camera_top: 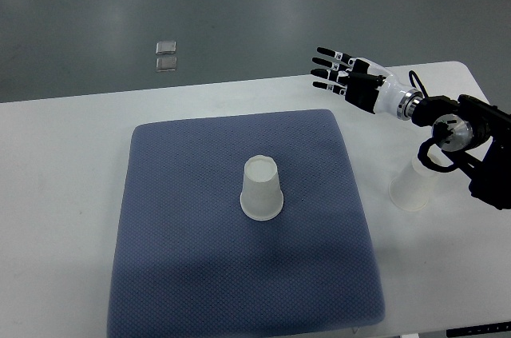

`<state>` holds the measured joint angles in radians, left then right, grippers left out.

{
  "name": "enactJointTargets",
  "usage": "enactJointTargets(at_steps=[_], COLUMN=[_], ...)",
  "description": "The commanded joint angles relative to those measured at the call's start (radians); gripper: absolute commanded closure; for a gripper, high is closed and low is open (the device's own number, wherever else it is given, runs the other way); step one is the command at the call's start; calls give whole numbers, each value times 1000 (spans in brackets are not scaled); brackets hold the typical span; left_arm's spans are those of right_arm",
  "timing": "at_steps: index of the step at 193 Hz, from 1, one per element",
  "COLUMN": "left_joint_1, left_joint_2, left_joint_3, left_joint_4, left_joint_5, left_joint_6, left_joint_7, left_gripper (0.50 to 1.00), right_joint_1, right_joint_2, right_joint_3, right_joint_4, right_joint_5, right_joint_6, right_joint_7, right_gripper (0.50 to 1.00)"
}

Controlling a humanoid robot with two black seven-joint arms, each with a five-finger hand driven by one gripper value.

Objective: Stack paper cups
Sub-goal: 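Move the right hand down toward the white paper cup beside the pad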

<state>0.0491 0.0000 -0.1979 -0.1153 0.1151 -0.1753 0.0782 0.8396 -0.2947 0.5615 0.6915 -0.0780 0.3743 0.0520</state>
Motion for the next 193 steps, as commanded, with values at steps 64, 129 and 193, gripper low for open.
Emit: enactJointTargets(at_steps=[64,129,193], left_joint_1=[-2,-8,-8], left_joint_2=[0,0,0], left_joint_3=[0,0,0], left_joint_4=[-9,-4,-3], left_joint_5=[0,0,0], left_joint_6=[-1,0,-1], left_joint_7=[0,0,0], left_gripper=[500,500,500], right_joint_1=[3,13,24], right_joint_2=[0,-44,-152], right_joint_3=[1,1,5], right_joint_4=[0,5,5], right_joint_5=[0,-2,-2], right_joint_6=[14,20,58], right_joint_7=[6,8,78], right_gripper=[574,574,576])
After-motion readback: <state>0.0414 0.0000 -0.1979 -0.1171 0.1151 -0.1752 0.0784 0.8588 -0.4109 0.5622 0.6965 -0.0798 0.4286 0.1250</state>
